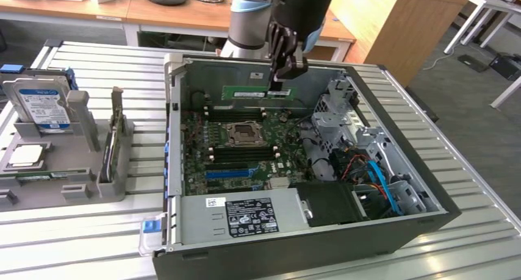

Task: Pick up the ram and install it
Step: 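Pick up the ram and move it above insertion slot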

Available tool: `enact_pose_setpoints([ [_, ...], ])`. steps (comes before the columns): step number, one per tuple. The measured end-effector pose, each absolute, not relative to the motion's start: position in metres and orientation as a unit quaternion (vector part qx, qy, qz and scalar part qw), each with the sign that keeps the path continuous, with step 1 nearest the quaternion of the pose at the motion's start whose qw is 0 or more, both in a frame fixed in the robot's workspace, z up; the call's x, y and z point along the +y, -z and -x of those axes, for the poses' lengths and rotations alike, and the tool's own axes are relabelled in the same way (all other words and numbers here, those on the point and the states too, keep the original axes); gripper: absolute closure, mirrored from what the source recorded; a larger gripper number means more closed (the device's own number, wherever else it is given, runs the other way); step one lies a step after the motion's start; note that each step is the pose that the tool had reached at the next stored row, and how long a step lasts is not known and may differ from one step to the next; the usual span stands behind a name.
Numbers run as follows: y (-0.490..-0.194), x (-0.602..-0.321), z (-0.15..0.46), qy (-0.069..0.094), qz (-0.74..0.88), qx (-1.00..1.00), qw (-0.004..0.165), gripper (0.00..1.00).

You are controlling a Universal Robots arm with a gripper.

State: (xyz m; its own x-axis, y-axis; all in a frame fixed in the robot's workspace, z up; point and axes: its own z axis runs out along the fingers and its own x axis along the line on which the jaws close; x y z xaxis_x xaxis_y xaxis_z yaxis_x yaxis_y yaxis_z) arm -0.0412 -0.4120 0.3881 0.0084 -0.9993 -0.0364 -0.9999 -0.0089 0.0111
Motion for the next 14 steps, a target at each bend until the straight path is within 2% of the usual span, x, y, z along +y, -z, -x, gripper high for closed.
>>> enact_pose_setpoints([
  [14, -0.3852, -0.4120, 0.0428, -0.017, 0.710, 0.704, 0.006, 0.88],
])
